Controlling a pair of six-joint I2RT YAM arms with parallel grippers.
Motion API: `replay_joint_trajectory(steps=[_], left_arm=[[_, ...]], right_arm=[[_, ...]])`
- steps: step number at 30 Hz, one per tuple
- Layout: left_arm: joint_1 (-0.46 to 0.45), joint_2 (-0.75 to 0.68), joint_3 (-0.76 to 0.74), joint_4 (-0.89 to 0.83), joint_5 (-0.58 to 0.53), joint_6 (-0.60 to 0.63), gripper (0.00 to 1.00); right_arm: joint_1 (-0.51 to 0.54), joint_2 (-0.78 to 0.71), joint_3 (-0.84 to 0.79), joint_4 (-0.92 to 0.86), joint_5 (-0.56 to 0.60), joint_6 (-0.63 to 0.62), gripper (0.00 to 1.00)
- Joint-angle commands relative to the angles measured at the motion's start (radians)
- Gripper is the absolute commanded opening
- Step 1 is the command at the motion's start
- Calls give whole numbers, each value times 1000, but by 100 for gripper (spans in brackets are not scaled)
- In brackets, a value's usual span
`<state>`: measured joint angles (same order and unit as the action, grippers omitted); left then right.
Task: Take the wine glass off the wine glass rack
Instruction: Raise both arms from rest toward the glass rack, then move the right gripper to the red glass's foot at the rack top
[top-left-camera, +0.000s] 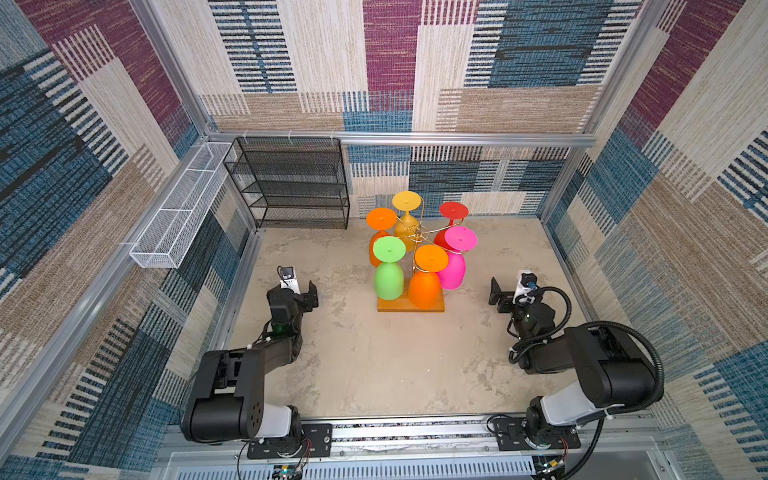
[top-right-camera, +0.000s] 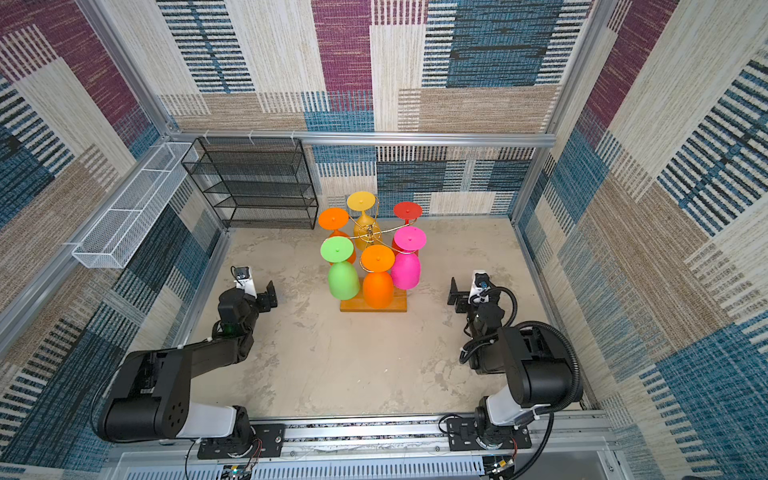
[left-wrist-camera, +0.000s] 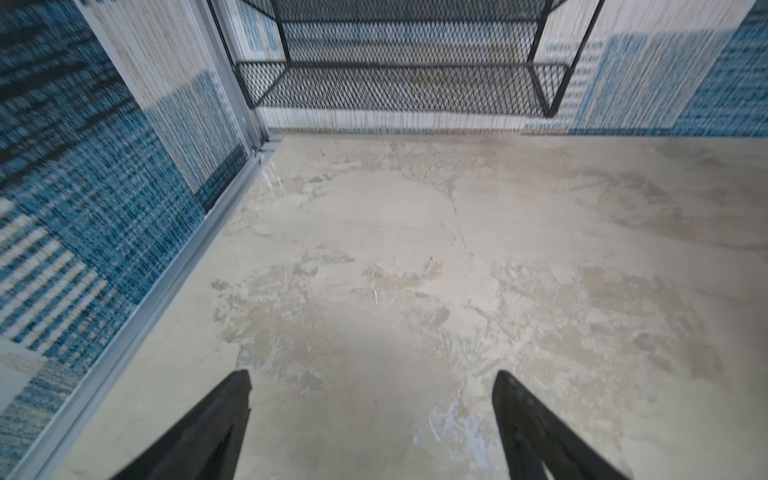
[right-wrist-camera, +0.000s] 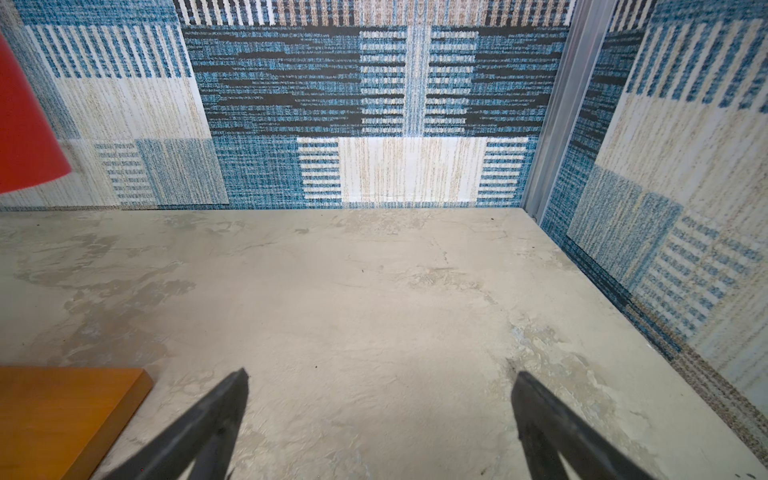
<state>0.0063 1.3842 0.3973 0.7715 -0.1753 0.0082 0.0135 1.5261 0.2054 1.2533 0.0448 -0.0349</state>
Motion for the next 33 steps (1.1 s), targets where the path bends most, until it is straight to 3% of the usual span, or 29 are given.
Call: replay_joint_trajectory(steps=[1, 3, 7, 14, 20, 25, 28, 30, 33], left_arm=[[-16, -65, 11, -90, -51, -31, 92], [-49, -102, 22, -104, -100, -12, 91], [-84, -189, 80, -123, -106, -38, 90], [-129, -348, 258, -421, 0, -189, 90], [-170, -413, 366, -627, 94, -327, 89], [-185, -461, 380, -690, 181, -402, 88], [-200, -489, 384, -723, 202, -402, 88], [-209, -504, 382, -742, 210, -401, 89], [-213, -511, 374, -750, 214, -405, 88]], right_arm=[[0, -80, 77, -155, 19, 10, 100], [0, -133, 144, -302, -10, -3, 100], [2, -238, 171, -387, -32, 62, 100], [2, -408, 463, -861, -220, 247, 100], [2, -530, 691, -1100, -272, 399, 94], [2, -451, 959, -1306, -443, 510, 92], [0, -336, 1110, -1396, -639, 597, 91], [0, -251, 1191, -1406, -798, 656, 90], [0, -199, 1211, -1347, -877, 750, 85]])
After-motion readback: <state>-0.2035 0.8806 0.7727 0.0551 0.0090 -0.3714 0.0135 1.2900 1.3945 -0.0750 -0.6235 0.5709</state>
